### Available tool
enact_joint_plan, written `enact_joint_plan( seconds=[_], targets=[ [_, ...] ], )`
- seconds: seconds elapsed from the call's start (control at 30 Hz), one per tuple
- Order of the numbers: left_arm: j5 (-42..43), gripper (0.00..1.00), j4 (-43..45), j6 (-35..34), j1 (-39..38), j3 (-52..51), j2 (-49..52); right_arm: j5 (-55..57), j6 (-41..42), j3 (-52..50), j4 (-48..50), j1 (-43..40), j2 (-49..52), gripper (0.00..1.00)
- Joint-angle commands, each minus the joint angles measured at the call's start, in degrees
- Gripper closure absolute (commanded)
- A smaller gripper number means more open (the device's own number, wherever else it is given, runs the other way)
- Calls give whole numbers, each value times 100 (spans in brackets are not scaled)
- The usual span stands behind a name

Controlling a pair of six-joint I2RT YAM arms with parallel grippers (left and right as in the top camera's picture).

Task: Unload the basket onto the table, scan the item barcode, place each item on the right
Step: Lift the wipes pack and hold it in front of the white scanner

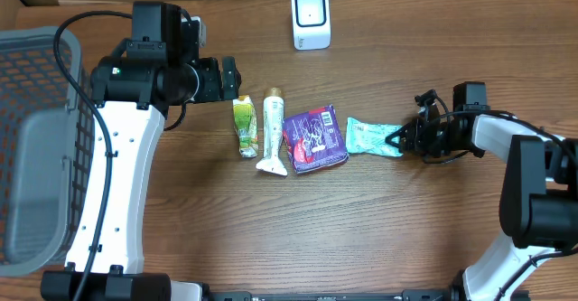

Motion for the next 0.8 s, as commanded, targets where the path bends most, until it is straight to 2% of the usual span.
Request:
enact_joint_plan(
  seconds=[0.0, 0.23, 0.37, 0.47, 0.57, 0.63, 0.77],
  targets=[
    [-68, 0, 22, 26, -22, 33, 48, -356, 313, 407, -219, -136, -2, 96],
    [-70, 0, 22, 24, -22, 33, 48, 461, 323, 1840, -1694, -376, -885, 96],
    [-70, 0, 22, 26, -22, 33, 46, 1156, 492, 2656, -1989, -236, -1443, 96],
    [-70, 0, 24, 26, -22, 33, 48, 1622, 581, 3032, -1714, 0, -1731, 96],
    [-68, 0, 22, 24, -22, 33, 46, 2011, 671, 3106, -988, 348, -1858, 96],
    [-68, 0, 24, 24, -22, 33, 48, 2758, 761, 3106, -514, 675, -1853, 96],
    [-70, 1, 24, 24, -22, 33, 48, 4642, 426, 3106, 358, 1484, -1716, 96]
  ],
)
